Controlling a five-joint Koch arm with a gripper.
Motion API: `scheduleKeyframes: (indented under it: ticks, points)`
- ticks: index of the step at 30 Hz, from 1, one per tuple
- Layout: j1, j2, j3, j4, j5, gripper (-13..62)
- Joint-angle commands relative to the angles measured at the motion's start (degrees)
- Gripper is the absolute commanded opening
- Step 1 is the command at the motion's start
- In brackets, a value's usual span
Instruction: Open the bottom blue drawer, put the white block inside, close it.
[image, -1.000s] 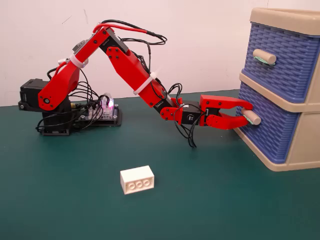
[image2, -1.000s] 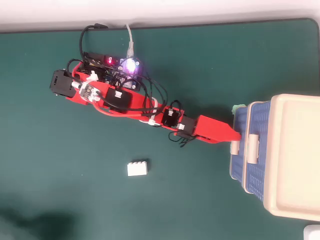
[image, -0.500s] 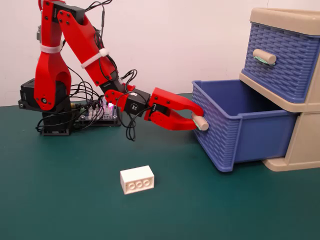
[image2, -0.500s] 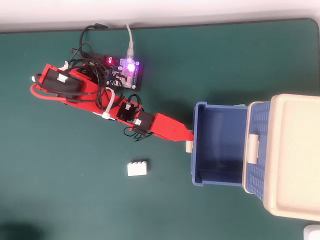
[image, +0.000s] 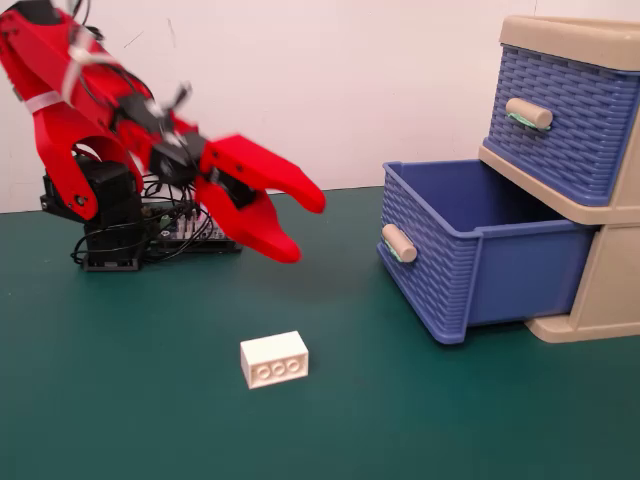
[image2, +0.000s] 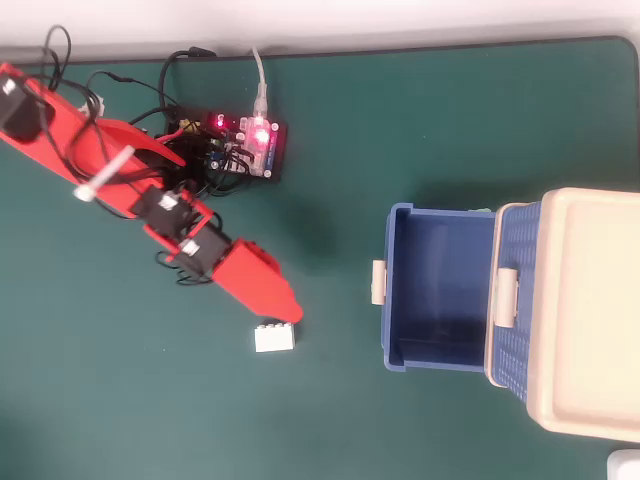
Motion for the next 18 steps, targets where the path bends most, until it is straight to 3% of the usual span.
scheduleKeyframes:
  ticks: [1,4,8,18]
  points:
    - [3.6,2.3,-11.5,28.3,2.5,33.9]
    - [9.4,-5.8,-28.6,54.8,4.5,34.0]
    - [13.2,-18.9,-43.9,70.4,16.8,33.9]
    - [15.1,-35.2,-55.5,73.6,30.0,33.7]
